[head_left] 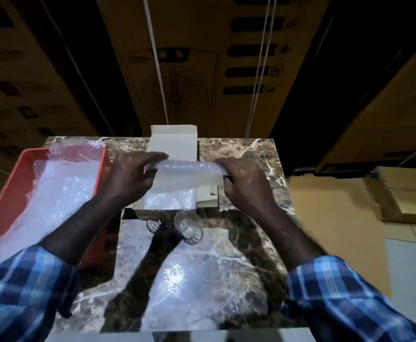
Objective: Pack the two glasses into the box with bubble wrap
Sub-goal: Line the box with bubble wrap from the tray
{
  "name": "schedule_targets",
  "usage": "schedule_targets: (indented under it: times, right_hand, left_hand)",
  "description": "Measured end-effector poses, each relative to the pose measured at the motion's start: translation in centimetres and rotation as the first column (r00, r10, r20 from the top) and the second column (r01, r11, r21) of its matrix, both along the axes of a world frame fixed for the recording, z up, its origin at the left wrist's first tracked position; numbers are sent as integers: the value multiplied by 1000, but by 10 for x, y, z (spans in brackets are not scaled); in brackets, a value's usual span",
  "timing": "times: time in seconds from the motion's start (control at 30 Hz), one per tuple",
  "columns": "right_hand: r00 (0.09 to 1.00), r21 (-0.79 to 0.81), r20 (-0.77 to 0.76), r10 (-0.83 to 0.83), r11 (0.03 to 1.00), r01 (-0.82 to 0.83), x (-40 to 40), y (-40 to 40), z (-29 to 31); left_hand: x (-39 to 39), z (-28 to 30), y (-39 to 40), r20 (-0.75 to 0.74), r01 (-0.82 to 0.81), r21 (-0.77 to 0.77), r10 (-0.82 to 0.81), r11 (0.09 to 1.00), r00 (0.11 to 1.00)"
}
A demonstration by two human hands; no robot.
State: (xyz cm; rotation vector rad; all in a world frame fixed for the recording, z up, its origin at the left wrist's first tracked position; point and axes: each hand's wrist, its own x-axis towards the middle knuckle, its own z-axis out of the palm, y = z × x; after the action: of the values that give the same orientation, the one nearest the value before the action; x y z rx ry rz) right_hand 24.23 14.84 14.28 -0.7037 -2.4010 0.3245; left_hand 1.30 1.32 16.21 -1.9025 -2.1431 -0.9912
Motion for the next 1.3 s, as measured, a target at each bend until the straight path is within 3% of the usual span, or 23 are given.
schedule_targets:
  times: [0.17,0.3,0.43,0.53,0.7,0.83,1.07,1.17,1.23,1.3]
  right_hand:
    - [997,158,-56,-48,986,56,-65,20,8]
    - [993,246,88,-82,968,58,-88,23,-26]
    - [933,195,359,-25,980,-49,-94,17,-70]
    - [843,113,535,55,984,-135,-101,15,-95]
    - [712,23,687,149,974,-226,-111,22,-116]
    - [588,-30,786,192,961,-275,-120,29,-113]
    - [478,-39,859,183,954,-296,-131,31,-123]
    - [338,-95,921,194,952,-290,-140,33,-120]
    - [261,-159,939,225,955,-251,-147,35,-116]
    - [305,-244,911,279,959,-147,-152,36,-107]
  left_hand:
    - [-55,-2,27,-176,-10,146,36,989,984]
    - [-83,-33,27,-286,32,139,9,990,958]
    - [-105,-83,21,-389,111,-145,-160,983,907]
    - [-112,-117,17,-422,145,-400,-322,905,848]
    - [-111,-146,22,-481,78,-584,-421,808,769]
    - [-105,-149,31,-470,-20,-753,-516,658,716]
    - [-108,-158,32,-504,11,-746,-575,666,644]
    - [-109,-162,37,-453,43,-767,-588,640,670]
    - [-107,-155,46,-337,58,-838,-598,542,727]
    - [-105,-147,59,-181,121,-881,-563,457,807]
